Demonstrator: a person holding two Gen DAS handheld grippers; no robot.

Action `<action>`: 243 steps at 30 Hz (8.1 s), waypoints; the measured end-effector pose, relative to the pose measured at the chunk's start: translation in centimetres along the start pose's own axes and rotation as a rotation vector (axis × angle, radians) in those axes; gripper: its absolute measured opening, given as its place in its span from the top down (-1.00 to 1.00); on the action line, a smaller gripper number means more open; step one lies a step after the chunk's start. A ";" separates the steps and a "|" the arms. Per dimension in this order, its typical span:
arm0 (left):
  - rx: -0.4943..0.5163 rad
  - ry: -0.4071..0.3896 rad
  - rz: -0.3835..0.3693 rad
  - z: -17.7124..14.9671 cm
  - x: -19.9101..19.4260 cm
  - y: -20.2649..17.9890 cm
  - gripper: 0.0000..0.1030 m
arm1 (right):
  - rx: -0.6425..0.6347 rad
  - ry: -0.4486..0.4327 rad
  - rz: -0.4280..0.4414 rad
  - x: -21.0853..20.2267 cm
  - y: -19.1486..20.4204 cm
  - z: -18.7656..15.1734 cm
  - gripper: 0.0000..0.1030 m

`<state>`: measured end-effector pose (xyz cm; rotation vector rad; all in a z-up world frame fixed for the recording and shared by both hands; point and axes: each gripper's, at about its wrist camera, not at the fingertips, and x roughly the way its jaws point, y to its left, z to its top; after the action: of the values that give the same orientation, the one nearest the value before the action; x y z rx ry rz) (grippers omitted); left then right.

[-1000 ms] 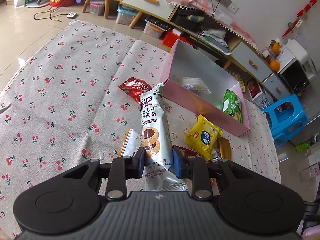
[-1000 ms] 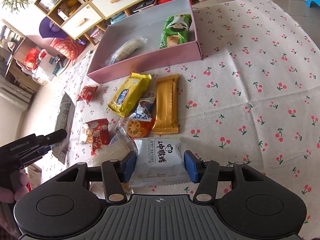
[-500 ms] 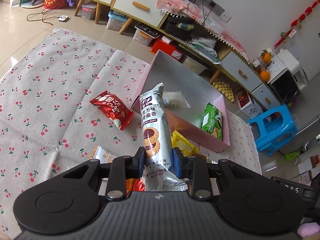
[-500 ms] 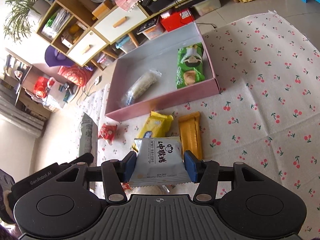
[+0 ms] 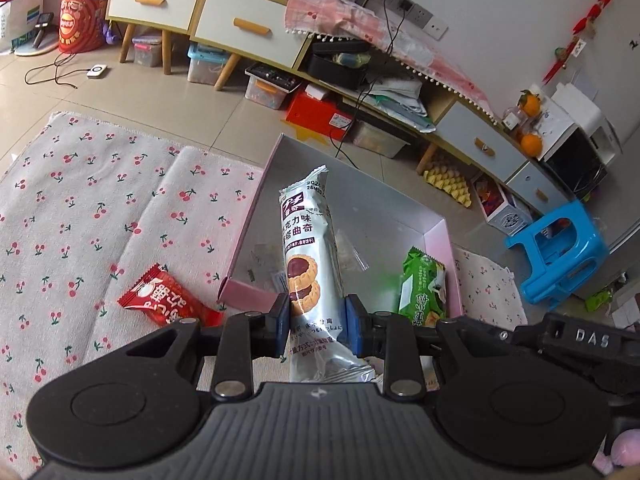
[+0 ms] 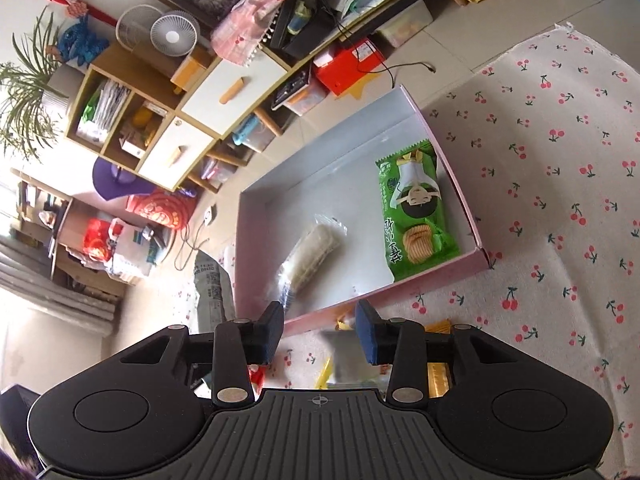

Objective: Organize snacks
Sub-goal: 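Carry both white packets into the pink box and open both grippers, then move both grippers back over the remaining snacks on the cloth, then grasp the pink pastry packet with the left gripper while the right grasps the brown square packet, then carry the pink and brown packets into the pink box and open both grippers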

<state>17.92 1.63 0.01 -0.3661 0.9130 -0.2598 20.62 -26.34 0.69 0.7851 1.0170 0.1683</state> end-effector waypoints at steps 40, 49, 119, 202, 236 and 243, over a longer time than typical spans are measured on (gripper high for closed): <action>0.112 0.006 0.024 -1.5 -0.6 -0.2 0.49 | -0.085 -0.004 -0.128 -0.1 -0.8 -1.4 0.13; 0.184 -0.040 0.046 2.1 3.6 -0.5 0.49 | -0.143 -0.079 -0.062 3.4 1.3 1.7 0.12; 0.448 -0.011 0.038 -8.6 -6.3 3.7 -0.98 | -0.420 -0.029 -0.120 -2.7 1.3 -12.0 -0.72; 0.411 0.109 0.124 -9.7 -7.2 10.6 0.17 | -0.817 0.015 -0.163 0.5 0.5 -19.6 0.11; 0.231 0.018 0.080 -5.1 -5.6 4.9 0.21 | -0.374 -0.037 -0.104 -2.4 0.2 -9.3 0.16; 0.192 -0.007 0.067 -4.3 -4.2 2.5 0.21 | -0.266 -0.075 -0.089 -2.2 0.0 -6.6 0.16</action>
<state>12.20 4.58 -0.38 -0.1587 0.8835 -0.2814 14.11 -24.02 0.40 0.4999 0.9340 0.1915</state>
